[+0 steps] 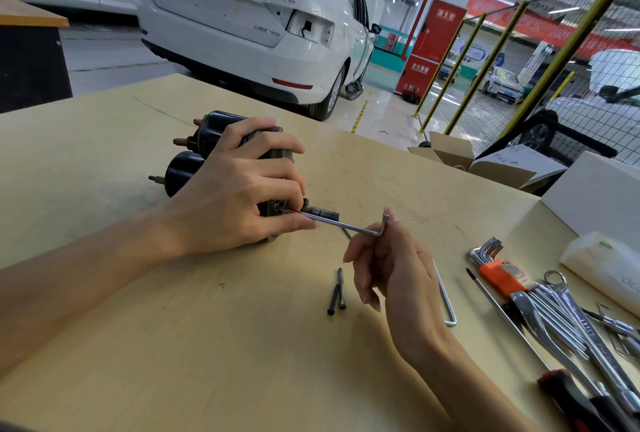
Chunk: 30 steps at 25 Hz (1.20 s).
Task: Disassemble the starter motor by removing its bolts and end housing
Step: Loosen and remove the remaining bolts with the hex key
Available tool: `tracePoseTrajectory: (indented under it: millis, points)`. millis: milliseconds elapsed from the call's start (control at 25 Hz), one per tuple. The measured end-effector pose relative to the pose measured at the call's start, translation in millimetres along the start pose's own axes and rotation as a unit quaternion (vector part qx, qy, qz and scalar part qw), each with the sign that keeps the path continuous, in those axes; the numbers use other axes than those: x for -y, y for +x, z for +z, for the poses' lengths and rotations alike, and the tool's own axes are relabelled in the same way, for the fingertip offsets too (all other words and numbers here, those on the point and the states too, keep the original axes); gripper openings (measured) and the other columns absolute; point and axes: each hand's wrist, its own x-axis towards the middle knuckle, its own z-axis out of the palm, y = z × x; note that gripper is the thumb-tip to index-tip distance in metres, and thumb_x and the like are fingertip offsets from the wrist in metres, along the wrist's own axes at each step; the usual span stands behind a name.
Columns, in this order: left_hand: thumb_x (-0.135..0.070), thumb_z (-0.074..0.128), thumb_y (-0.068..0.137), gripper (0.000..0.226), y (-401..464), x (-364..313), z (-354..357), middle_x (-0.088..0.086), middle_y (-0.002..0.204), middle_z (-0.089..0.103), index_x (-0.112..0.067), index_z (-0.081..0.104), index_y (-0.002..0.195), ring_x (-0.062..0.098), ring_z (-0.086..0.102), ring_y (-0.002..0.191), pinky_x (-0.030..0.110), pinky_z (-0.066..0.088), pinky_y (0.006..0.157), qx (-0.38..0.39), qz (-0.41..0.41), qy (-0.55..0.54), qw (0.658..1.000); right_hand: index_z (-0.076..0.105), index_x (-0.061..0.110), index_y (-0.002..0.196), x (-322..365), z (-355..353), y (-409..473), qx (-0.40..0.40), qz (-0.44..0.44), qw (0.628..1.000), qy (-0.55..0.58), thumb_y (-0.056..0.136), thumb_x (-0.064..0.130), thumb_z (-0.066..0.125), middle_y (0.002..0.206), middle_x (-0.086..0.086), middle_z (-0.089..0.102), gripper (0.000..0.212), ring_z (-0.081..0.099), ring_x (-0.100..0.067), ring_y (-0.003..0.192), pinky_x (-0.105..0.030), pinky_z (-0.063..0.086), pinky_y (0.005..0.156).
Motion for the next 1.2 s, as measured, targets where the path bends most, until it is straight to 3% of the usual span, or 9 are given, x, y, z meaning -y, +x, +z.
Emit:
tracePoseTrajectory:
  millis: [160,400,600,840,1040,1200]
  points:
    - [-0.049,0.07,0.086,0.027,0.1,-0.7,-0.2,-0.015,0.091,0.07,-0.024,0.071,0.075,0.018,0.055,0.123,0.043,0.022,0.116,0.002,-0.002,0.001,1.0,0.066,0.015,0.056,-2.0,-1.4,1.4,0.007,0.005,1.0,0.002,0.095,0.057,0.039,0.042,-0.006,0.043,0.064,0.039,-0.015,0.038,-0.025,0.03,0.039]
    - [-0.05,0.066,0.088,0.029,-0.1,-0.3,-0.7,-0.014,0.092,0.07,-0.024,0.072,0.077,0.019,0.054,0.124,0.045,0.023,0.115,0.008,-0.002,0.0,1.0,0.067,0.012,0.062,-4.0,-3.7,1.0,0.04,-0.032,0.999,0.009,0.083,0.041,0.05,0.044,-0.006,0.042,0.039,0.039,-0.018,0.04,-0.023,0.029,0.038]
    - [-0.046,0.071,0.087,0.02,-1.1,0.8,0.9,-0.016,0.093,0.07,-0.027,0.076,0.081,0.018,0.055,0.123,0.045,0.023,0.115,0.008,0.002,-0.002,1.0,0.066,0.007,0.069,-3.0,-4.1,-0.4,0.049,-0.044,0.998,0.004,0.081,0.018,0.04,0.046,-0.01,0.042,0.03,0.037,-0.019,0.04,-0.024,0.028,0.039]
    - [-0.047,0.07,0.087,0.022,-1.2,1.9,0.8,-0.017,0.093,0.07,-0.027,0.075,0.079,0.017,0.054,0.124,0.043,0.022,0.116,0.008,0.001,-0.003,1.0,0.068,0.002,0.077,-2.9,-4.4,-0.5,0.022,-0.025,0.999,-0.018,0.093,-0.006,0.032,0.049,-0.013,0.043,0.04,0.036,-0.021,0.041,-0.027,0.025,0.04]
    - [-0.05,0.066,0.09,0.026,-1.0,2.0,0.5,-0.017,0.094,0.07,-0.028,0.076,0.079,0.017,0.053,0.125,0.044,0.023,0.115,0.011,0.002,-0.01,1.0,0.07,0.014,0.084,-2.7,-2.5,-0.5,-0.005,-0.033,0.998,-0.052,0.099,-0.003,0.032,0.05,-0.01,0.046,0.045,0.038,-0.019,0.039,-0.026,0.028,0.038]
    - [-0.048,0.065,0.091,0.025,-0.9,2.3,-0.1,-0.017,0.094,0.07,-0.029,0.076,0.08,0.017,0.054,0.124,0.044,0.023,0.115,0.013,0.0,-0.011,1.0,0.066,0.019,0.098,-3.3,-0.4,0.1,-0.017,-0.018,0.998,-0.066,0.1,0.003,0.036,0.05,-0.005,0.047,0.034,0.04,-0.017,0.041,-0.022,0.032,0.04]
